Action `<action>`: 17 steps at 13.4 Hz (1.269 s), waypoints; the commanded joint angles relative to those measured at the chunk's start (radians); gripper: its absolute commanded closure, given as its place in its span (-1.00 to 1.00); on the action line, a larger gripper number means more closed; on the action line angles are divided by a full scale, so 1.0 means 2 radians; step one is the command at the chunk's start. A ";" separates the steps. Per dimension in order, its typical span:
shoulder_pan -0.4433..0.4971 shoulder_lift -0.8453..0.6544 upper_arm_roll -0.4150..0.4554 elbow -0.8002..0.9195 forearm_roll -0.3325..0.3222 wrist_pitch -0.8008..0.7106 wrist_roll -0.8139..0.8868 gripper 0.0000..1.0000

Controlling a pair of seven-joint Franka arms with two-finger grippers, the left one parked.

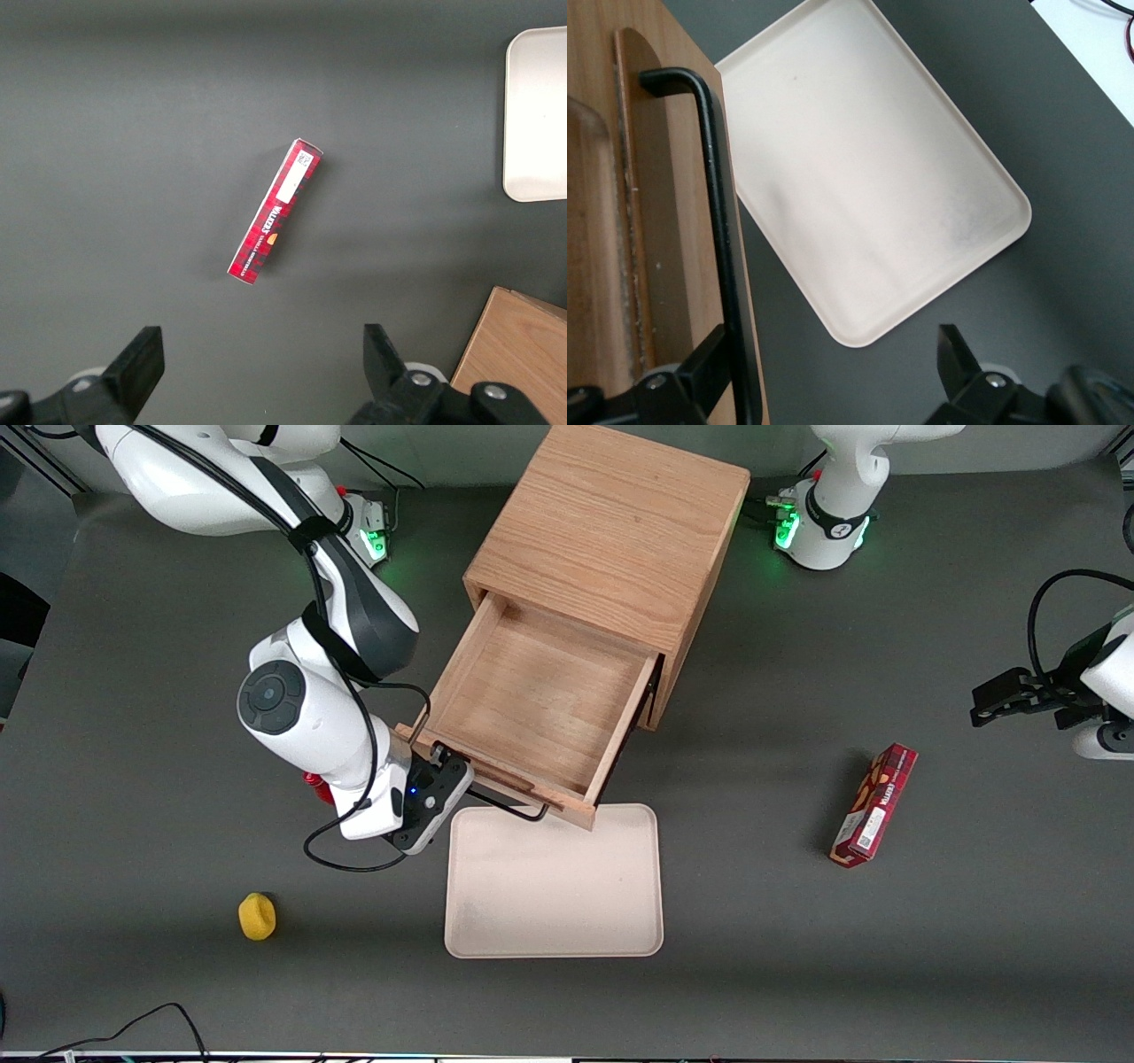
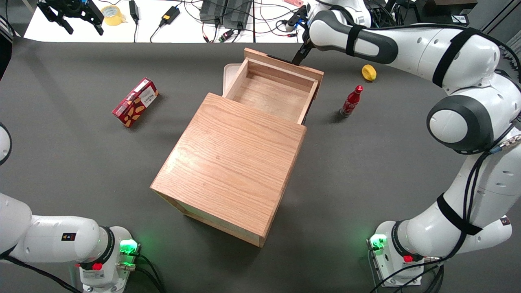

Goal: Open upper drawer

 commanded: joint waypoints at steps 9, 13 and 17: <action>-0.106 -0.213 -0.053 -0.087 0.115 -0.101 0.352 -1.00; -0.149 -0.276 -0.070 -0.100 0.023 -0.247 0.384 -1.00; -0.154 -0.284 -0.083 -0.103 0.021 -0.264 0.339 -1.00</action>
